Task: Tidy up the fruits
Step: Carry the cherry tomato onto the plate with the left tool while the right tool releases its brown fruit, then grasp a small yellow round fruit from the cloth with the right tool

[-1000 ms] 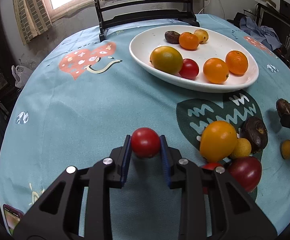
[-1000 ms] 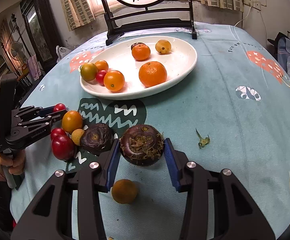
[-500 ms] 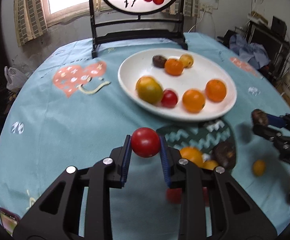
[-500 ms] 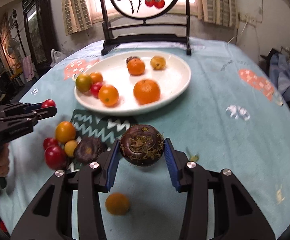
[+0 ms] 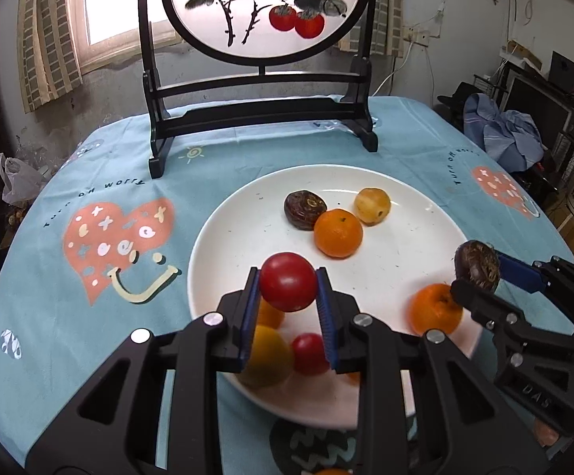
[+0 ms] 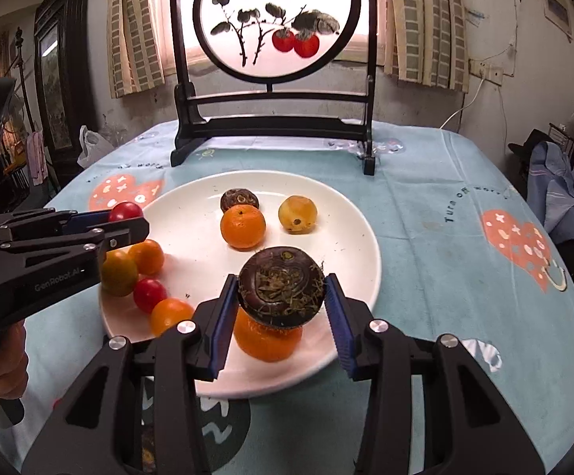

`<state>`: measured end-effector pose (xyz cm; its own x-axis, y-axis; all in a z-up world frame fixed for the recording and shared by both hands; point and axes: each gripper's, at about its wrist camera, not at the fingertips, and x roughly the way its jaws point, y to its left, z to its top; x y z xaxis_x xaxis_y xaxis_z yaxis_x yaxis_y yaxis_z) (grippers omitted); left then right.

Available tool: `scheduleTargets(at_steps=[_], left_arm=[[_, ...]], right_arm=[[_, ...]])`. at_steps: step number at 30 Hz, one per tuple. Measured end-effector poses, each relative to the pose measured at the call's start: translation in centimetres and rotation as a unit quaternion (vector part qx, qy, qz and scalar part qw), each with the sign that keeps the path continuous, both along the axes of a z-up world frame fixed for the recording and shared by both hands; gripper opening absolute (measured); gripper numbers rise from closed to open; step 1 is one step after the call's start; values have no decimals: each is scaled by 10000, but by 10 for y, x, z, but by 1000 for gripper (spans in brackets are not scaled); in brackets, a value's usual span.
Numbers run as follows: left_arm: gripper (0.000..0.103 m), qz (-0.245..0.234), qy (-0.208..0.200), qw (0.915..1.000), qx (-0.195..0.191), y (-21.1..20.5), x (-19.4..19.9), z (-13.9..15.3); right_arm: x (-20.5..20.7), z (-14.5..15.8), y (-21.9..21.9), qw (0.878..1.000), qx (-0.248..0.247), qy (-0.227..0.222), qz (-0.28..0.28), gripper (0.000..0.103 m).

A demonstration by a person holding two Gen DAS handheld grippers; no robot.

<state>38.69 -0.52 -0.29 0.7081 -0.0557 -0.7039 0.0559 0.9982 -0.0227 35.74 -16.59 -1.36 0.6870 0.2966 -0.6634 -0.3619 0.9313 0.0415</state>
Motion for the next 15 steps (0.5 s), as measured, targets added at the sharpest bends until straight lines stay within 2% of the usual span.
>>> scheduleTargets(at_steps=[3,4,5,7,8,11,15], left_arm=[[30,29,98,9999,-52,1,6,-6],[41,42,92,9999,-45,1,6,-6],[61,72,65,10000,-3,1,4,-5],[77,249,-99,9995,182,2,-7,4],[80,305,-221,9990,238,3,-15,11],[89,503,-373,9972,405,6,-37,23],[91,694,-420,9959,396,15,-74,24]], right_arm=[[2,-3,4,10000,-50,7,12,44],[1,-3,4,10000,-58,15,15,48],[-2,0,4,10000,-57,16,26,50],[-10,6,3,9999,-56,-51,75,55],[-14,10,2,9999,-48,-104,96,60],[-36,20,-5,9995,31,-280,159,60],[-65,20,-15,9991,223,-225,267,60]])
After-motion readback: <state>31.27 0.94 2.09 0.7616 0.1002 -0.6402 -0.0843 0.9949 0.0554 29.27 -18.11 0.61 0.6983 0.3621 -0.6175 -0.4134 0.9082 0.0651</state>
